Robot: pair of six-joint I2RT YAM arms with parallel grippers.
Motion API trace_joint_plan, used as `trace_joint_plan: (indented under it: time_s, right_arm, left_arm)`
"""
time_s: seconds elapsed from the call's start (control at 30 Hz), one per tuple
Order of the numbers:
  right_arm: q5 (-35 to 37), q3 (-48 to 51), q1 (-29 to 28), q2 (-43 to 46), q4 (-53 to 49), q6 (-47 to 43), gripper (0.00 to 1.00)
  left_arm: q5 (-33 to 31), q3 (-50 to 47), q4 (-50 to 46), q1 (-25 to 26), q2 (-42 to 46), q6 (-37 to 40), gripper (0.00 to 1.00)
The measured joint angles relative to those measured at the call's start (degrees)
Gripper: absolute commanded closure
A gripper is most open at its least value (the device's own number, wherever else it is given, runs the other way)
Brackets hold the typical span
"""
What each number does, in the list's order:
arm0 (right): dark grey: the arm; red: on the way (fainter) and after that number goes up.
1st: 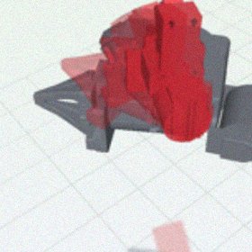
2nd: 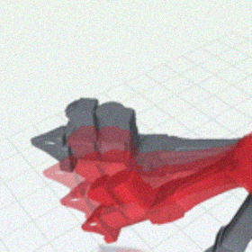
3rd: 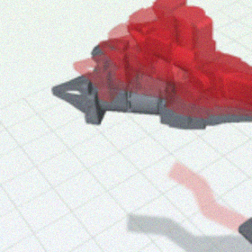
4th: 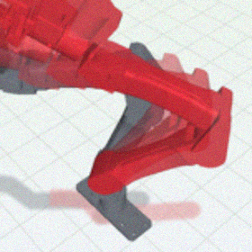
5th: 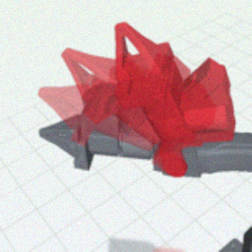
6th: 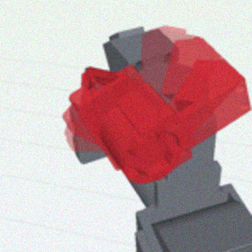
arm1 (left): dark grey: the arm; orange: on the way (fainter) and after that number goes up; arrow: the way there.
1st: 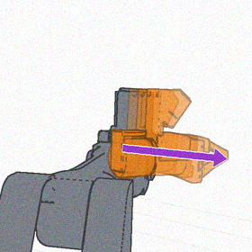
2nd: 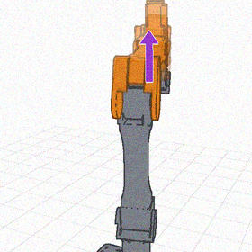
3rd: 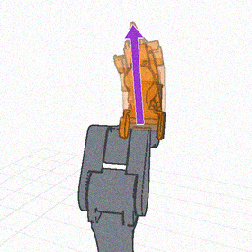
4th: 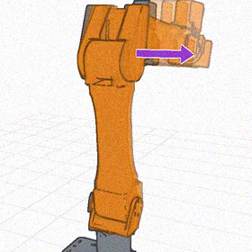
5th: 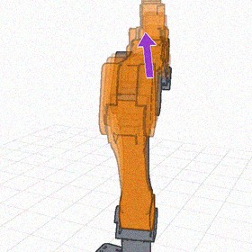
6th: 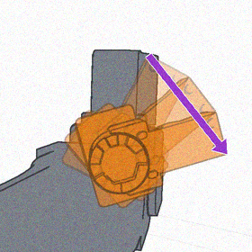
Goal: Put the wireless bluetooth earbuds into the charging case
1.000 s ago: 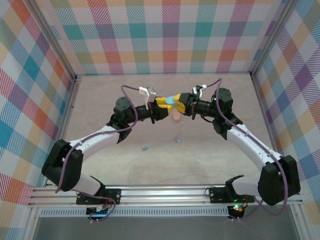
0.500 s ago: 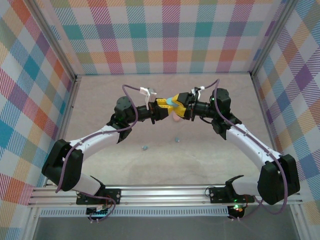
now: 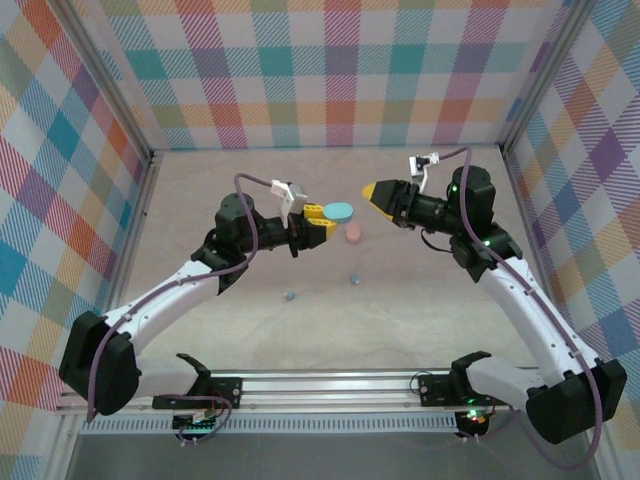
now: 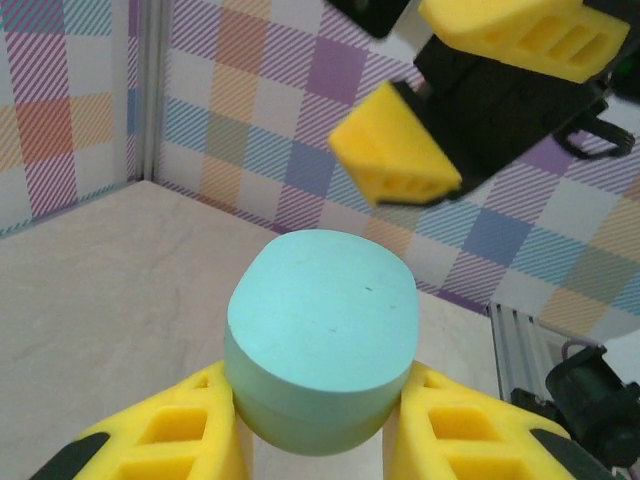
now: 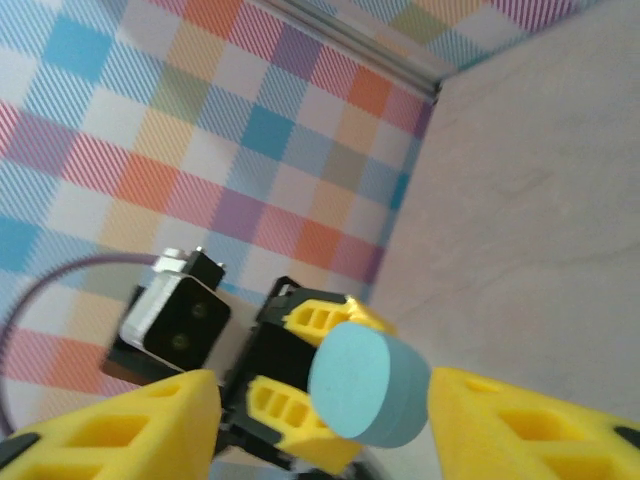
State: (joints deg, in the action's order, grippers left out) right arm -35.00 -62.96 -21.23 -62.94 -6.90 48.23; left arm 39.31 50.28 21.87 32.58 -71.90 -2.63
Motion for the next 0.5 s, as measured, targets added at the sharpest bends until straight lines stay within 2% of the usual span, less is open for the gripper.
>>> trace_joint_plan:
  time_s: [0.23,0.5]
  right_arm:
    - [2.12,-2.1,-4.11,0.13,-9.27,-23.61,0.44]
    - [2.38,-3.13,-8.0,0.15,-14.45,-43.15,0.42]
  left_arm:
    - [-1.46,0.5,-9.68,0.0,4.52,4.83,0.76]
    - [-3.04,0.22,-12.31,0.0,7.06,6.12,0.76]
